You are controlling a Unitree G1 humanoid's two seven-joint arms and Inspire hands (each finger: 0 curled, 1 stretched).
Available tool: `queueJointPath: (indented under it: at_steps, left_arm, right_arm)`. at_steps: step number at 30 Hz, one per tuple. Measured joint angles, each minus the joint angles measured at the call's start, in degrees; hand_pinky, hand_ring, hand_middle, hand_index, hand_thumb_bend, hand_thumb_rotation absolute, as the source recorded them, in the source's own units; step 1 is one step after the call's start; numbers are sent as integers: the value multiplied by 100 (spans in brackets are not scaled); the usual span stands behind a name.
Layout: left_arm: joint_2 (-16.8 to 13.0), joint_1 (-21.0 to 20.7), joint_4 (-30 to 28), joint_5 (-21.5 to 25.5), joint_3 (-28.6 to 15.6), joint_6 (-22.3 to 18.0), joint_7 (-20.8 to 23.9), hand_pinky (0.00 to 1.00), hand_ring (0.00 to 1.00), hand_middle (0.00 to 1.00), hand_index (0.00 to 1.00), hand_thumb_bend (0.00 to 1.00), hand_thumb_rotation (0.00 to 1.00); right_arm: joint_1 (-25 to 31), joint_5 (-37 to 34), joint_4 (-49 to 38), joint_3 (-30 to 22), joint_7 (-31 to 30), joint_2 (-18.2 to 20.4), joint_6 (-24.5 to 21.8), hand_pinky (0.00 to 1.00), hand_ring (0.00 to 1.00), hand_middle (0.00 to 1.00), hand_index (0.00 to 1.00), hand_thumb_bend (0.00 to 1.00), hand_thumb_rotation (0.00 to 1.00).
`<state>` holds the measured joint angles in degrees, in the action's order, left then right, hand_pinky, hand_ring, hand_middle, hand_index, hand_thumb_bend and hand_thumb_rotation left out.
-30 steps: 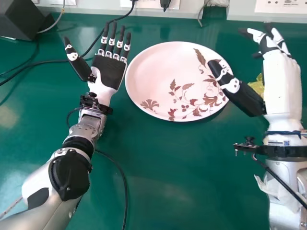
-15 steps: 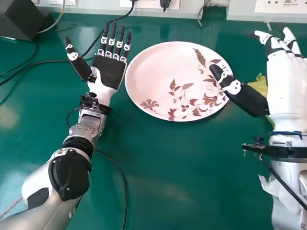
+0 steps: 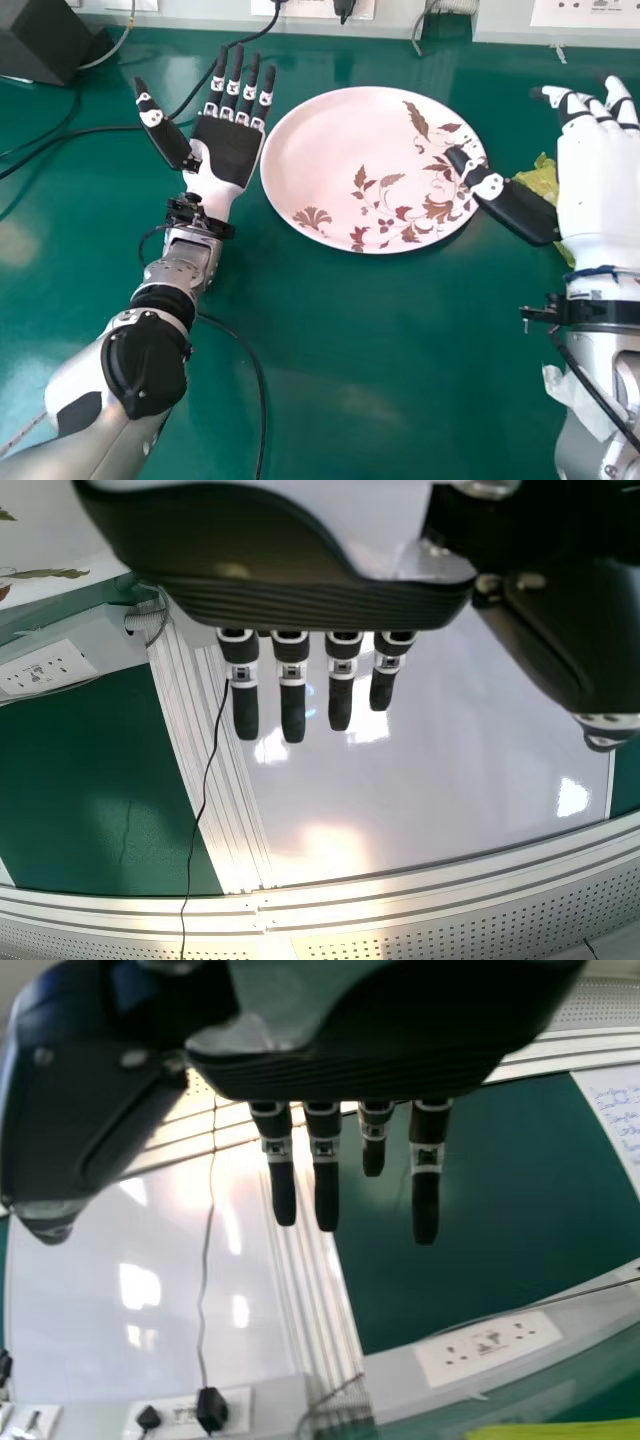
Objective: Pick up biscuit and place it in the plate
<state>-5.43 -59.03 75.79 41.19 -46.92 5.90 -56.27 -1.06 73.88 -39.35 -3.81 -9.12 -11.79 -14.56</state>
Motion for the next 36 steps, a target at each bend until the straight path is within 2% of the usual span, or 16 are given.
queueJointPath:
  at_steps: [2, 14, 25, 32, 36]
  left_arm:
    - [-1, 0, 1, 0, -1, 3, 6, 90, 91, 98, 100, 98, 58]
    - [-2, 0, 1, 0, -2, -1, 16, 90, 91, 97, 97, 96, 49]
    - [-10, 0, 2, 2, -2, 27, 12, 95, 92, 96, 97, 94, 46]
    - [-12, 0, 2, 3, -2, 27, 6, 99, 92, 97, 97, 95, 47]
    - [-12, 0, 2, 3, -3, 27, 6, 99, 92, 97, 96, 95, 46]
  right_arm:
    - [-12, 185, -54, 21, -224, 42, -106, 60, 68, 81, 82, 100, 8]
    - [-196, 1260, -237, 119, -1283, 437, -516, 60, 68, 81, 82, 100, 8]
    - [-401, 2108, -247, 112, -1766, 1040, -804, 61, 69, 81, 82, 100, 8]
    - [-505, 2363, -242, -75, -2142, 1132, -833, 60, 68, 81, 81, 99, 8]
    - [-500, 2185, -245, -248, -2231, 971, -713, 60, 68, 81, 81, 100, 8]
